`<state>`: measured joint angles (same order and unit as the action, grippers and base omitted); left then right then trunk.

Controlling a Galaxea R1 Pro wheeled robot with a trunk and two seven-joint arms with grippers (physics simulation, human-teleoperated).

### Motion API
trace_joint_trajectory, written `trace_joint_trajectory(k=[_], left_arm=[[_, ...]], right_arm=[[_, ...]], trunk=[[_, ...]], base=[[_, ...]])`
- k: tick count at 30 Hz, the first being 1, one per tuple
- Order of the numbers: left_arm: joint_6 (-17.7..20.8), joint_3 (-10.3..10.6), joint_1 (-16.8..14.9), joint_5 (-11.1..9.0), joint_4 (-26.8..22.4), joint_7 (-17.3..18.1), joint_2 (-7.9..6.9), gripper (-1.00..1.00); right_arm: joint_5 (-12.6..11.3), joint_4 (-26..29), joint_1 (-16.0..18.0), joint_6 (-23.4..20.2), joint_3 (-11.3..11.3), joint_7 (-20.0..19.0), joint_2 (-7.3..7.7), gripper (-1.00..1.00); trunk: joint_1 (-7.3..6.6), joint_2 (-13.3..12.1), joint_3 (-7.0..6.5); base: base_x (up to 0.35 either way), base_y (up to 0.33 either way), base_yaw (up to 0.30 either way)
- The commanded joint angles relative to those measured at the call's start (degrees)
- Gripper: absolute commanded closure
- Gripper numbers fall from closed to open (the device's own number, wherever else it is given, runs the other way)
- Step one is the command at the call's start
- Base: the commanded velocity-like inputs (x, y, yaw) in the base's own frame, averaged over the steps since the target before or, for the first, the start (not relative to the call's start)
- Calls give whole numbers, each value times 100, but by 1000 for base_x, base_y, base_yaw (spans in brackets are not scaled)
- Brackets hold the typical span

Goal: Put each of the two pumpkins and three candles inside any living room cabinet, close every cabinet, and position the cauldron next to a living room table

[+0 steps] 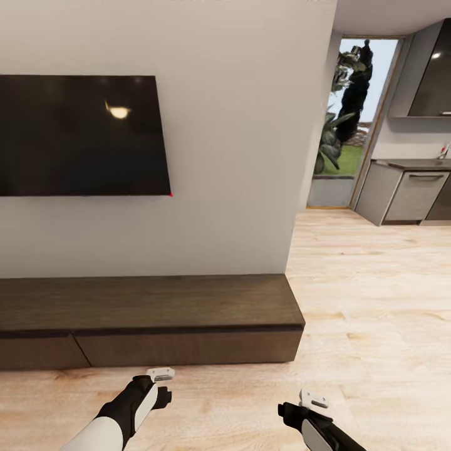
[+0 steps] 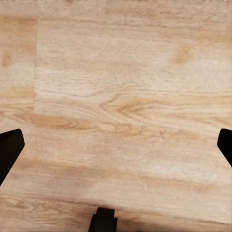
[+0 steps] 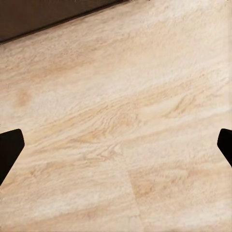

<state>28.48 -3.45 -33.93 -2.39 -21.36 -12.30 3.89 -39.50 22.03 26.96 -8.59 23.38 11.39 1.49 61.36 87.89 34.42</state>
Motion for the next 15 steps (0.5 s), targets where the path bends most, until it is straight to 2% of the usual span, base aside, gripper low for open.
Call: trace_joint_trajectory(k=[1,15], left_arm=[[0,1,0,0,0,0,-1,-100],[-3,2,0,0,0,2,-2,-100]], right_arm=[[-5,-2,-1,2,0,1,0,-100],[-4,3,2,-2,0,12,-42,-100]], trunk=[[-23,-42,-18],[-330,-603,-270]], base=[[0,0,0],[0,0,0]])
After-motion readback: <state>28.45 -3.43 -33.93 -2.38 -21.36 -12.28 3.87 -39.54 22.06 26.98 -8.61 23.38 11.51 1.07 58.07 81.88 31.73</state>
